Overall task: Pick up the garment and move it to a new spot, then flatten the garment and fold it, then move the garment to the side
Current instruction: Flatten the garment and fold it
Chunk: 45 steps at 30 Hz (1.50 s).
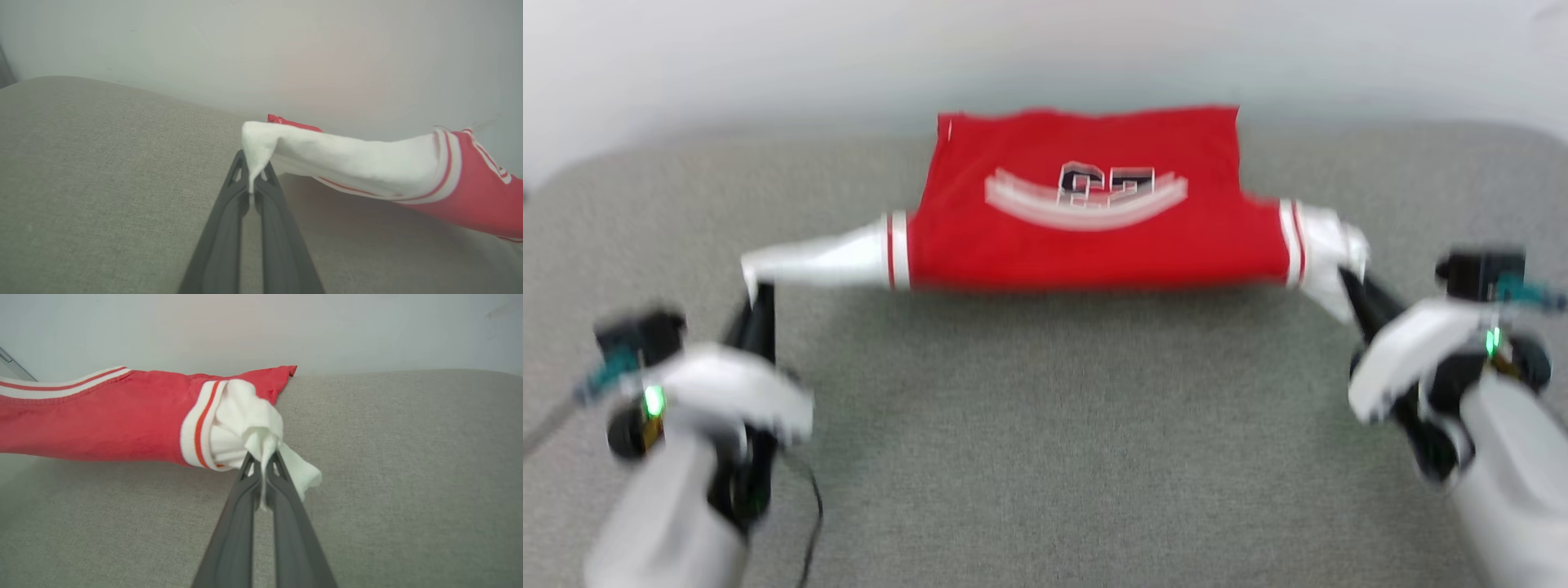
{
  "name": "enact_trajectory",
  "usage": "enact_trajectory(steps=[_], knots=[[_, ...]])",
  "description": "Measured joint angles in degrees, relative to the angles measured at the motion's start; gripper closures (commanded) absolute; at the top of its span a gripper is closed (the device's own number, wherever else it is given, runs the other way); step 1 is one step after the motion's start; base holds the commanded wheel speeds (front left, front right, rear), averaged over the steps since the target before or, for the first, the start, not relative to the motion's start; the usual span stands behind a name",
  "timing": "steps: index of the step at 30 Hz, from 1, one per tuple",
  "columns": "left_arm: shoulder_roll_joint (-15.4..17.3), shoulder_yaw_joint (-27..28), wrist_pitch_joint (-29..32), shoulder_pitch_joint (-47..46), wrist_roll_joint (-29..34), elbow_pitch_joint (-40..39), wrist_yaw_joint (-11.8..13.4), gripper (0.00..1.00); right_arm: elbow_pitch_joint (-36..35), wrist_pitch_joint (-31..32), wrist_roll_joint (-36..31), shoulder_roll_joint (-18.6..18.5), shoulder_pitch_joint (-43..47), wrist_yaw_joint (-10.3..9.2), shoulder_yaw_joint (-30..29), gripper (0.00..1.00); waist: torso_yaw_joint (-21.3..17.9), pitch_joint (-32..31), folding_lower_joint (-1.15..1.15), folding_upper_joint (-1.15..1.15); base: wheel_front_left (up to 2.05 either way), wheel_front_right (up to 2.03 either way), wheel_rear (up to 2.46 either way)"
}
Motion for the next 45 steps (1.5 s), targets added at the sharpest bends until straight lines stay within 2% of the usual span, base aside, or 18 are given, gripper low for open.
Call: enact_trajectory(steps=[3, 9, 13, 15, 17, 18, 19, 20, 21, 22, 26, 30, 38, 45], knots=[[1.00, 0.91, 0.01, 9.71, -0.56, -5.71, 2.88, 1.00, -4.90, 1.42, 0.42, -1.15, 8.19, 0.01, -1.37, 1.00, -0.11, -3.48, -0.01, 0.00, 0.00, 0.00, 0.00], [2.97, 1.60, 1.93, 25.85, -1.62, -18.74, 10.39, 1.00, -16.90, 7.02, -1.63, -1.29, 25.97, 0.02, -7.50, 1.00, -0.26, -8.33, -0.02, 0.00, 0.00, 0.00, 0.00], [2.88, 1.11, 3.86, 33.02, -2.21, -25.52, 14.37, 1.00, -25.59, 11.78, -5.34, 1.81, 37.21, 0.00, -12.17, 1.00, 0.27, -9.19, -0.01, 0.00, 0.00, 0.00, 0.00], [2.78, 0.96, 4.24, 35.77, -2.50, -27.49, 15.69, 1.00, -28.84, 14.52, -5.89, 3.66, 41.79, 0.01, -13.99, 1.00, 0.49, -9.15, -0.01, 0.00, 0.00, 0.00, 0.00], [2.69, 0.68, 4.63, 37.76, -2.43, -28.72, 16.61, 1.00, -31.52, 16.72, -8.12, 3.85, 45.52, 0.01, -14.96, 1.00, 0.80, -9.16, -0.01, 0.00, 0.00, 0.00, 0.00], [2.59, 0.54, 4.63, 38.39, -2.42, -29.33, 16.95, 1.00, -32.60, 17.84, -8.32, 4.24, 47.09, 0.00, -15.63, 0.78, 0.98, -9.14, -0.01, 0.00, 0.00, 0.00, 0.00], [2.65, 0.37, 4.63, 38.87, -2.25, -29.89, 17.22, 1.00, -33.55, 18.78, -9.07, 4.56, 48.57, 0.00, -15.99, 0.64, 1.17, -9.10, 0.00, 0.00, 0.00, 0.00, 0.00], [2.68, 0.22, 4.59, 39.17, -2.15, -30.33, 17.52, 1.00, -34.62, 19.01, -9.48, 4.93, 49.69, 0.00, -16.37, 0.09, 1.38, -9.03, 0.00, 0.00, 0.00, 0.00, 0.00], [2.81, -0.24, 4.53, 39.30, -1.63, -30.93, 17.60, 1.00, -35.63, 18.97, -9.61, 5.42, 50.12, 0.00, -17.07, 0.00, 1.60, -8.92, 0.00, 0.00, 0.00, 0.00, 0.00], [2.94, -0.55, 4.12, 39.30, -0.70, -31.55, 17.74, 1.00, -36.77, 19.17, -9.82, 5.76, 50.16, 0.00, -17.52, 0.00, 1.80, -8.80, 0.00, 0.00, 0.00, 0.00, 0.00], [2.87, -1.10, 3.69, 38.73, 0.70, -34.03, 18.18, 1.00, -39.62, 18.85, -10.99, 7.01, 47.89, -0.02, -21.27, 0.00, 2.44, -8.16, 0.00, 0.00, 0.00, 0.00, 0.00], [3.08, -0.96, 3.54, 37.19, 1.40, -36.79, 18.96, 1.00, -39.31, 20.11, -11.49, 8.13, 39.10, -0.02, -24.84, 0.00, 2.50, -6.81, 0.01, 0.00, 0.00, 0.00, 0.00], [4.98, -3.33, 5.16, 30.47, 6.14, -41.65, 19.26, 1.00, -25.50, 26.46, -12.28, 5.89, 17.51, -0.03, -30.43, 0.00, 4.92, -1.28, 0.02, 0.00, 0.00, 0.00, 0.00], [4.95, -5.10, 5.58, 23.34, 7.95, -42.73, 16.53, 1.00, -13.56, 34.44, -15.79, 3.58, -0.71, -0.02, -31.75, 0.00, 8.58, 6.14, 0.03, 0.00, 0.00, 0.00, 0.00]])
